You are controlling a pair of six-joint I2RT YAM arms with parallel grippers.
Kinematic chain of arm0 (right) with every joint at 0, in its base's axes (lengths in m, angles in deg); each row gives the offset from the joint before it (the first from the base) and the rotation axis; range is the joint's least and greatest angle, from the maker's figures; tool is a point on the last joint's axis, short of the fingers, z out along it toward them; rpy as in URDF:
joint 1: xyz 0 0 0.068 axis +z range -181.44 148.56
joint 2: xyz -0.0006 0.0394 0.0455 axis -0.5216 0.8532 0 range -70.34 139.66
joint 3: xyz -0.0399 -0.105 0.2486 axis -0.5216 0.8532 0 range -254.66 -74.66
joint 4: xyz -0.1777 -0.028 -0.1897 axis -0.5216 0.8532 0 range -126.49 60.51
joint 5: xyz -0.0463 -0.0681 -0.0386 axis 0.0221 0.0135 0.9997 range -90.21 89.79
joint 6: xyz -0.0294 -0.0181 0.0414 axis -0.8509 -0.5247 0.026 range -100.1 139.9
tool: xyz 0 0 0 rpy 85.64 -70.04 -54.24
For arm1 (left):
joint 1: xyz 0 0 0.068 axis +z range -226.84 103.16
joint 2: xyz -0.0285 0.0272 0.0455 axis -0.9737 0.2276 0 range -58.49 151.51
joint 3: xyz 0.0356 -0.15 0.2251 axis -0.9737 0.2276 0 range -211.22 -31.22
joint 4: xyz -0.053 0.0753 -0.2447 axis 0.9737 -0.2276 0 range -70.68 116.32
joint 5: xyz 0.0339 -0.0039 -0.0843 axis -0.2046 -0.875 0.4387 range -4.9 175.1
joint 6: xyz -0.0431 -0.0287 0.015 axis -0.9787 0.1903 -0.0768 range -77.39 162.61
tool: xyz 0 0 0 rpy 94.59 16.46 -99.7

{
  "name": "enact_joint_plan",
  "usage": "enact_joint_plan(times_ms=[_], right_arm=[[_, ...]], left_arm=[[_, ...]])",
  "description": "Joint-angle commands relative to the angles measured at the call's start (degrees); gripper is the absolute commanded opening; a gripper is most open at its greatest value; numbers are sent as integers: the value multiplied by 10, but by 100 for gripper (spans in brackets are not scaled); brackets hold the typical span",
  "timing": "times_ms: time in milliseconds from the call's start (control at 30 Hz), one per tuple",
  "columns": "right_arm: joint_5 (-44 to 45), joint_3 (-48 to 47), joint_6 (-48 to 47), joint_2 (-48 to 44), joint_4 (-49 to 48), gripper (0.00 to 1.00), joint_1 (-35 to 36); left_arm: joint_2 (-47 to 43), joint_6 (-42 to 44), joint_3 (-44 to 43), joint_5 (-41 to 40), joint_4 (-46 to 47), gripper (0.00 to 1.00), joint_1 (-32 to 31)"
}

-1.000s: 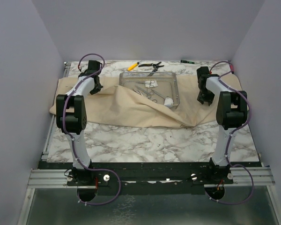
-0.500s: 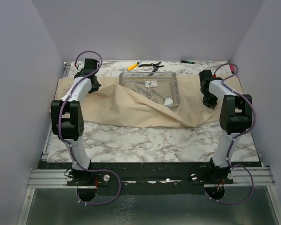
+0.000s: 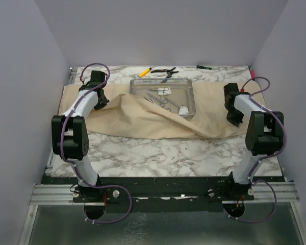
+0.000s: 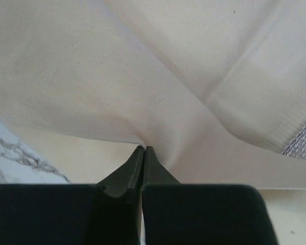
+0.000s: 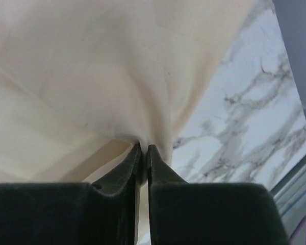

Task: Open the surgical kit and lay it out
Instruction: Open the surgical kit at the center of the board.

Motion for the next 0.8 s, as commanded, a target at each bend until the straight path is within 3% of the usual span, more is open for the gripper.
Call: enact_joint_plan(times_ms=[0, 233, 367, 767], right_arm=[[9, 80, 49, -70, 2, 8, -25], [4, 152, 115, -109, 25, 8, -53], [1, 188, 150, -146, 26, 14, -57], [1, 233, 255, -167, 93, 15, -135]], left_arm=[[-95, -35, 60, -10, -50, 0, 5], [-232, -115, 207, -38, -86, 0, 7], [-301, -175, 274, -54, -119, 0, 11], [-404, -360, 383, -138, -280, 0, 46]])
